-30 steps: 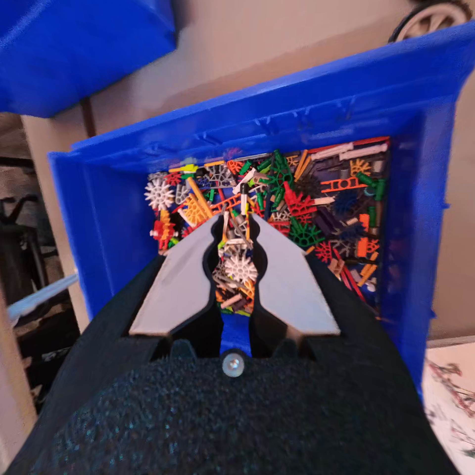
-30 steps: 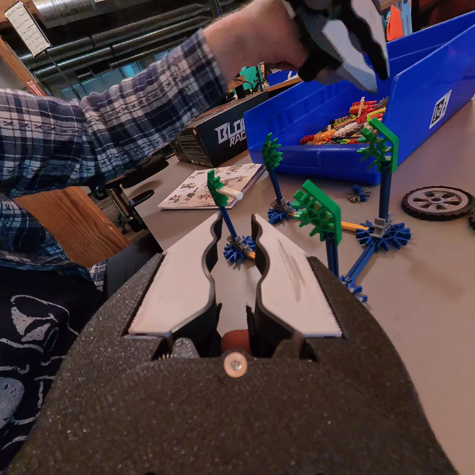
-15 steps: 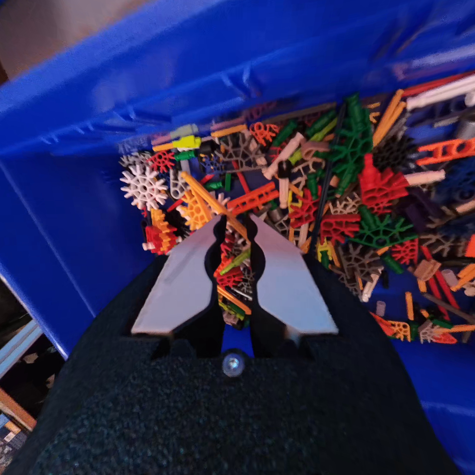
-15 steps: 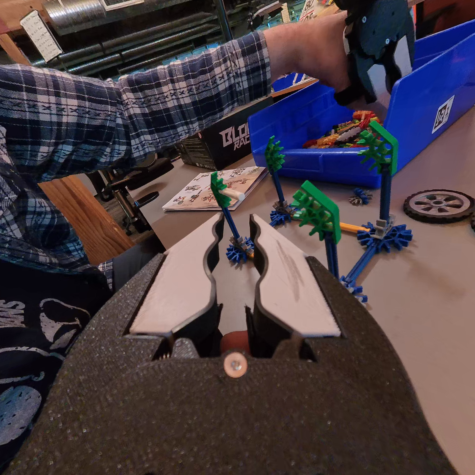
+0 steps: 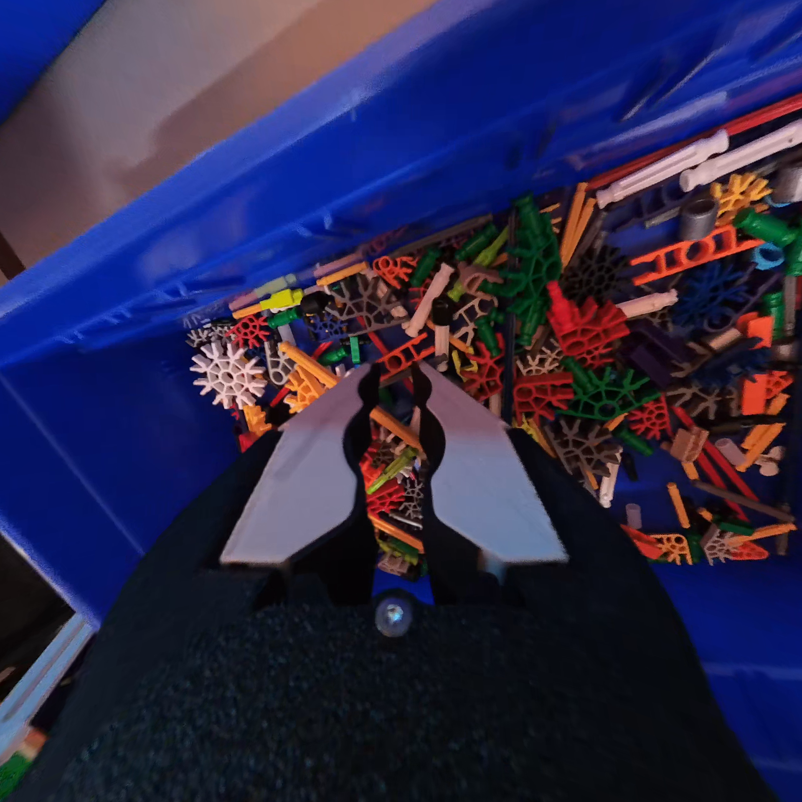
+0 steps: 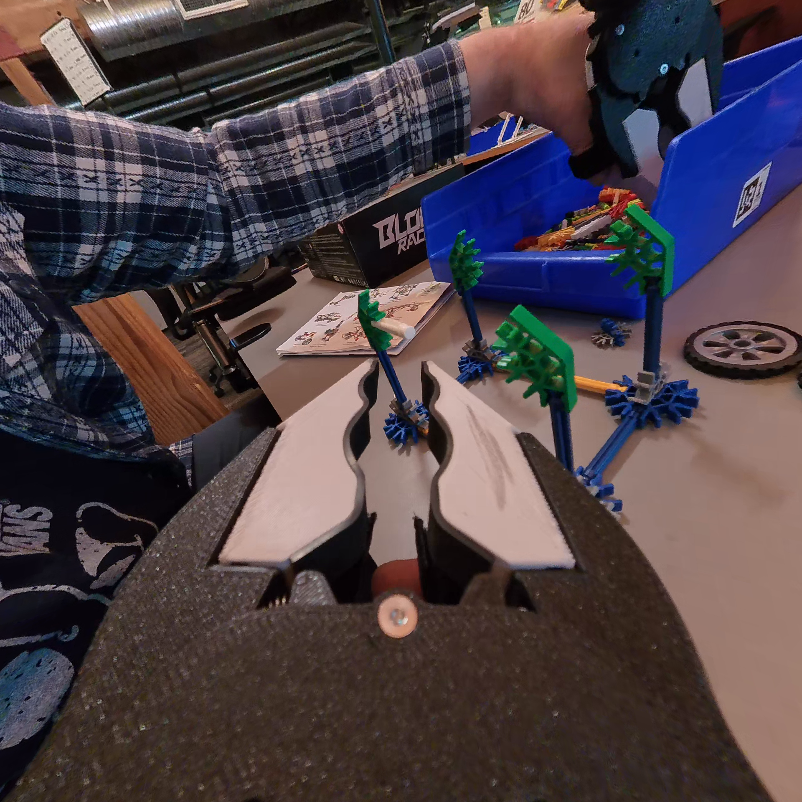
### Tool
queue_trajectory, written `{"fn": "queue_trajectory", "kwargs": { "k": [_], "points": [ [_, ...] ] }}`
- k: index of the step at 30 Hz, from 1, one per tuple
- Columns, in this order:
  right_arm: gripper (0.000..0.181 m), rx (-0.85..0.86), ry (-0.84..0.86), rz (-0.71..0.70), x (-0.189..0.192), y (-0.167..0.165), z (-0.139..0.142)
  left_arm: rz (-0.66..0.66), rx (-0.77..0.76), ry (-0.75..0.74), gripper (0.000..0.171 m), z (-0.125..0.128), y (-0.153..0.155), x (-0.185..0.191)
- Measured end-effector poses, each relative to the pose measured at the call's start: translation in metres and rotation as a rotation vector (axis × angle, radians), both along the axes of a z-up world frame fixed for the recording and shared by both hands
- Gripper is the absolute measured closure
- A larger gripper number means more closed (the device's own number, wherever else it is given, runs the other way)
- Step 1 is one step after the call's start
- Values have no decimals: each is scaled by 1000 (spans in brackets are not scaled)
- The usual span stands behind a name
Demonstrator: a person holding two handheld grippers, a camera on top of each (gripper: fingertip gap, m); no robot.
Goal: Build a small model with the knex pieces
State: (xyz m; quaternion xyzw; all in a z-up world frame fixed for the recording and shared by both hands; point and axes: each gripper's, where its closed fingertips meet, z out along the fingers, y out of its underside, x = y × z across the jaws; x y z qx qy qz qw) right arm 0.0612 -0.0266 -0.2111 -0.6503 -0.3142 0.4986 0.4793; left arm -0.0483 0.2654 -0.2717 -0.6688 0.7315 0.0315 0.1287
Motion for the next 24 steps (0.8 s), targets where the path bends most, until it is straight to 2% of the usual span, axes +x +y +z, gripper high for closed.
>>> {"fn": "queue_trajectory", "kwargs": {
  "k": [4, 7, 9, 12, 15, 19, 24],
  "points": [
    [162, 1, 1, 5, 0, -1, 0, 45, -71, -26, 159, -1, -3, -1],
    [162, 2, 2, 8, 0, -1, 0, 74, -42, -2, 135, 2, 7, -8],
    [163, 3, 4, 10, 0, -1, 0, 77, -40, -30, 134, 4, 10, -6],
    [163, 5, 6, 13, 0, -2, 1, 39, -38, -63, 138, 6, 7, 2],
    [163, 5, 6, 17, 0, -2, 1, 7, -61, -15, 148, 0, 2, -1],
    [163, 6, 8, 17, 0, -2, 1, -9, -85, -9, 154, -1, 0, 0],
    [163, 6, 8, 19, -1, -2, 1, -18, -23, -34, 146, 1, 9, 3]
  ]
}}
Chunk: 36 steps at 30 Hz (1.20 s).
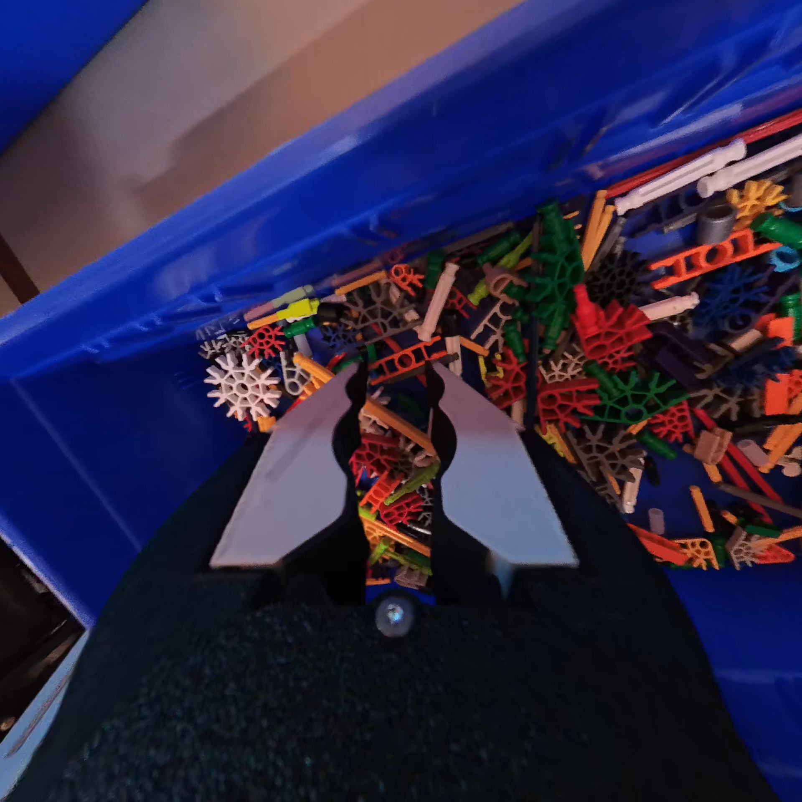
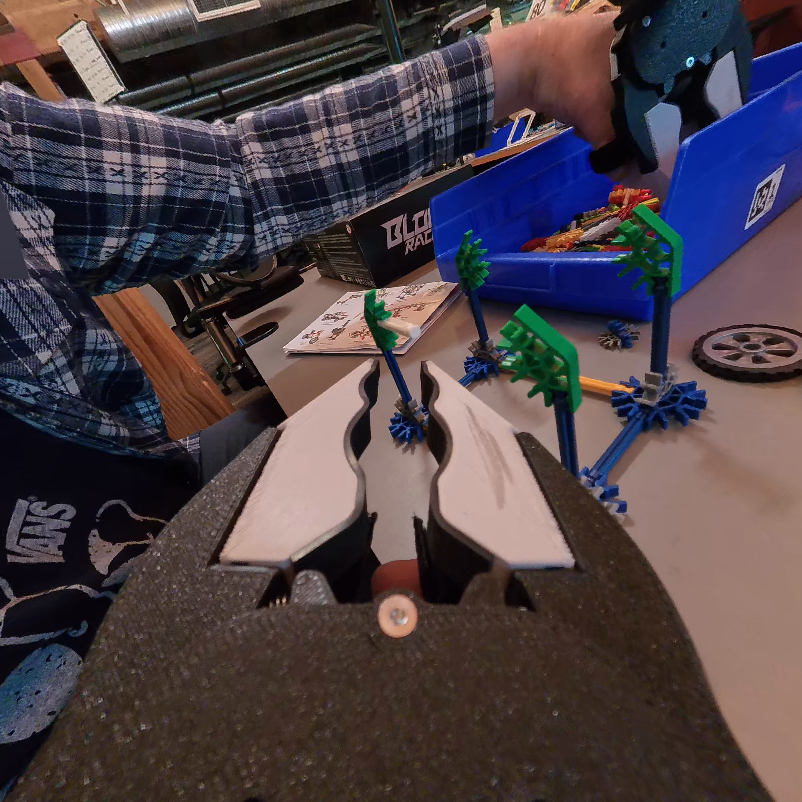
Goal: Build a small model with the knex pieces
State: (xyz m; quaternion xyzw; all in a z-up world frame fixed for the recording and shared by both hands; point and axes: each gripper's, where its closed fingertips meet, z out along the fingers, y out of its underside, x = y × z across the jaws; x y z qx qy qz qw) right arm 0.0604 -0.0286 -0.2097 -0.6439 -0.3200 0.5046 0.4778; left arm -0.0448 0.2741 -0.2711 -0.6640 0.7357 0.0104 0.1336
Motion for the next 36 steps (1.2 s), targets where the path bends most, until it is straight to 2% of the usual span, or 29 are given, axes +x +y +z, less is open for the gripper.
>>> {"fn": "queue_trajectory", "kwargs": {
  "k": [1, 5, 8, 13, 15, 18, 20, 22, 26, 29, 31, 36],
  "points": [
    [163, 0, 0, 1, 0, 0, 0, 6, 15, 3, 144, 1, 2, 0],
    [163, 0, -1, 2, 0, 0, 0, 23, -35, -9, 153, -1, -2, 4],
    [163, 0, 0, 3, 0, 0, 0, 100, -96, -24, 158, -2, -6, 3],
    [164, 2, 2, 6, 0, -1, 1, 133, -159, 87, 168, -3, -26, -20],
    [164, 4, 3, 8, 0, -1, 1, 121, -132, 118, 163, -1, -28, -27],
    [164, 6, 4, 10, 0, -1, 1, 118, -96, 55, 150, 8, -22, -20],
    [164, 6, 6, 10, 0, -1, 1, 94, -81, 40, 148, 9, -20, -17],
    [164, 6, 6, 11, 0, -1, 1, 48, -76, 34, 145, 7, -22, -12],
    [164, 6, 7, 12, 0, -1, 2, 29, -119, 118, 142, -5, -30, -21],
    [164, 8, 9, 12, 0, -1, 2, 41, -180, 98, 155, -11, -36, -20],
    [164, 8, 11, 14, 0, -2, 2, 38, -161, 98, 162, -10, -34, -22],
    [164, 7, 12, 14, 1, -2, 2, 49, -122, 46, 167, 0, -29, -20]
  ]
}}
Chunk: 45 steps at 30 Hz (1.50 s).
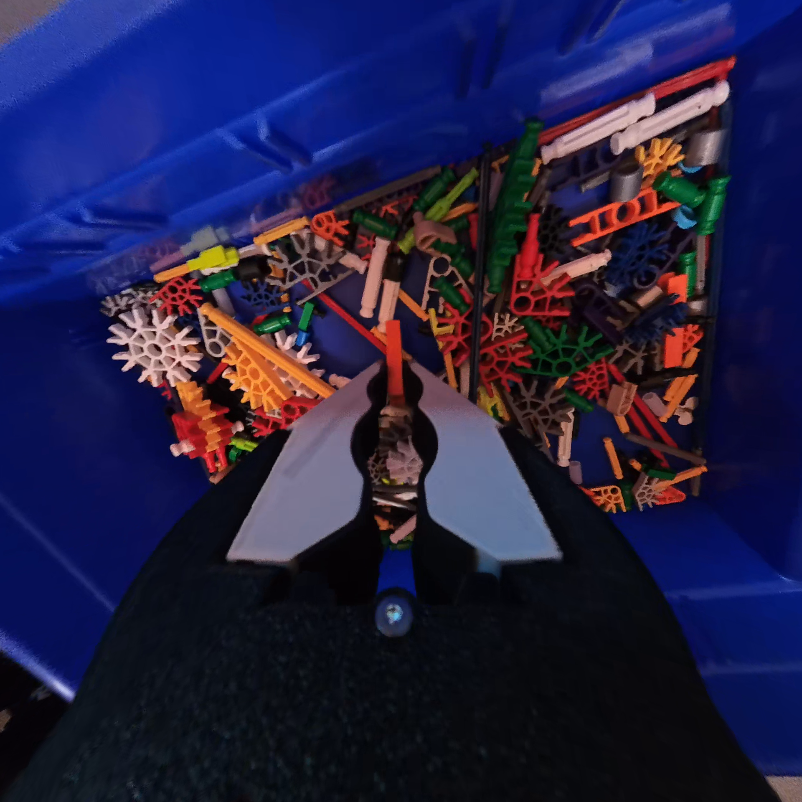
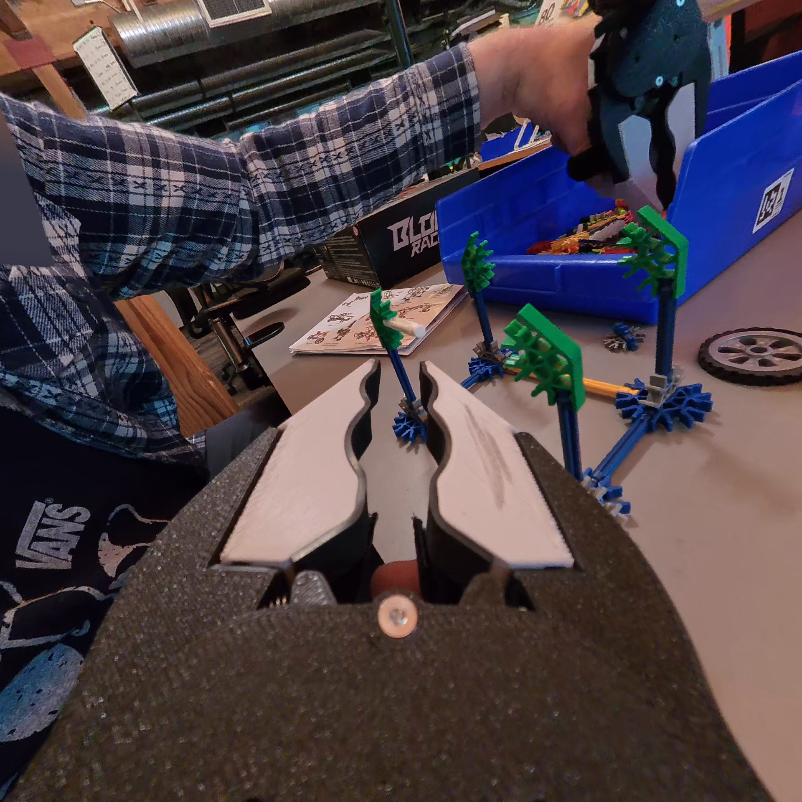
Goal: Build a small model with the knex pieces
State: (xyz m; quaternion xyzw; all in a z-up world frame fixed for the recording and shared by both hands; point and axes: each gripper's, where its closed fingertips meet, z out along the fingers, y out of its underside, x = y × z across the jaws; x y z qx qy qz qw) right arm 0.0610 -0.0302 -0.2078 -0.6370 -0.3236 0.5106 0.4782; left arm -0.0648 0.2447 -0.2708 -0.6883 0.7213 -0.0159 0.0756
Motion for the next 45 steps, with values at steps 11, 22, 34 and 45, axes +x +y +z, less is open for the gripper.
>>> {"fn": "queue_trajectory", "kwargs": {
  "k": [11, 22, 34, 45],
  "points": [
    [164, -10, -7, -10, 0, 2, -1, 64, 97, -272, 167, 60, -29, 22],
    [164, 51, 134, -35, 16, -2, 16, 133, 124, -592, 167, 124, -143, 48],
    [160, 175, 66, -148, 13, -36, 57, 38, 33, -820, 167, 125, -290, 106],
    [170, 196, -7, -90, -8, -38, 64, -65, -19, -850, 168, 113, -322, 127]
  ]
}}
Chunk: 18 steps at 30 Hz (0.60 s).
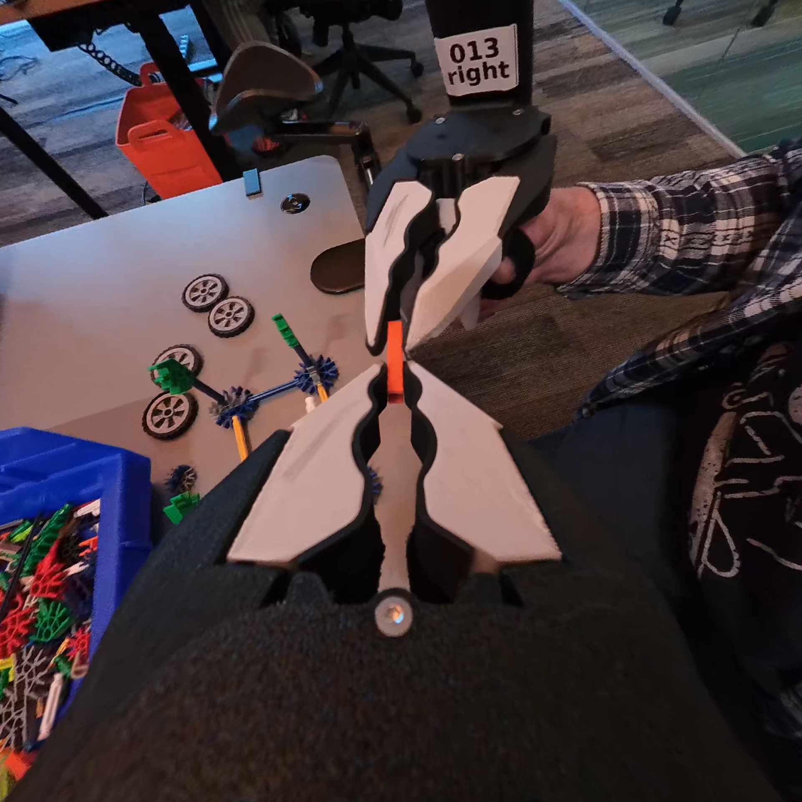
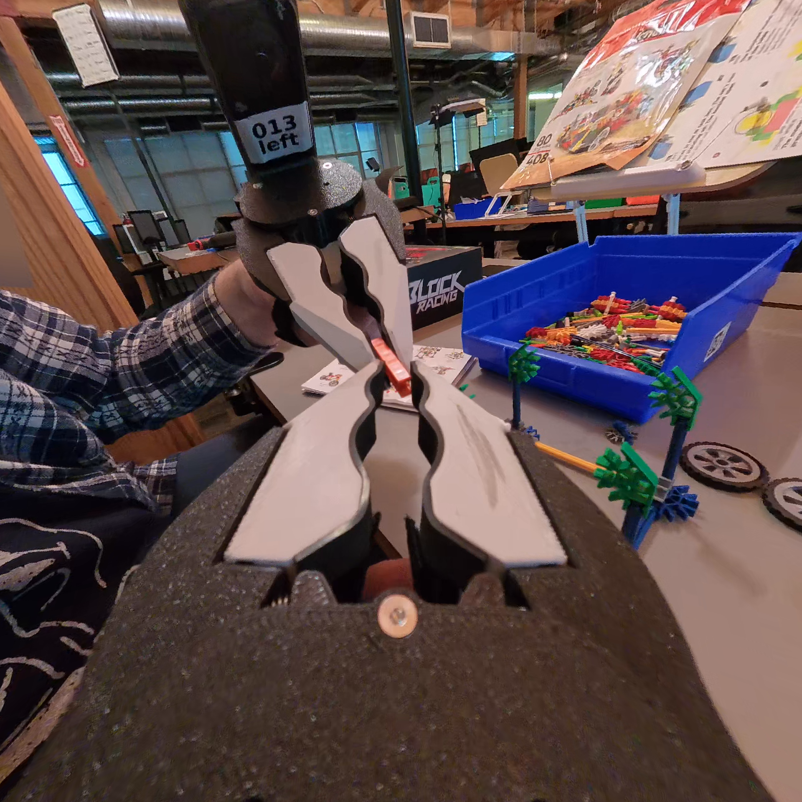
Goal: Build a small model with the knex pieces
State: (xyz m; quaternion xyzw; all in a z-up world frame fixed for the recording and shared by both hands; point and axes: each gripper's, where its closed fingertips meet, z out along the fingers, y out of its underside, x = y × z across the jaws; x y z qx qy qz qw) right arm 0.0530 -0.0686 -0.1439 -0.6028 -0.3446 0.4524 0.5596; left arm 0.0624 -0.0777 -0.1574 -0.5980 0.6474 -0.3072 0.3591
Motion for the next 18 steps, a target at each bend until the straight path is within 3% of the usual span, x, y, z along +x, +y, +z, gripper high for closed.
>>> {"fn": "queue_trajectory", "kwargs": {
  "k": [4, 10, 15, 18],
  "points": [
    [174, -15, 4, 30, 2, -3, -5, -1, -27, -30, 166, -6, -2, 4],
    [176, -49, -8, -19, 25, 14, -9, 148, 74, -27, 121, -8, 30, -5],
    [177, -86, -98, 17, 29, 27, -26, 180, 30, 51, 124, -43, 45, -5],
    [177, -95, -161, 20, 26, 34, -39, 187, -7, 77, 139, -60, 49, -2]
  ]
}}
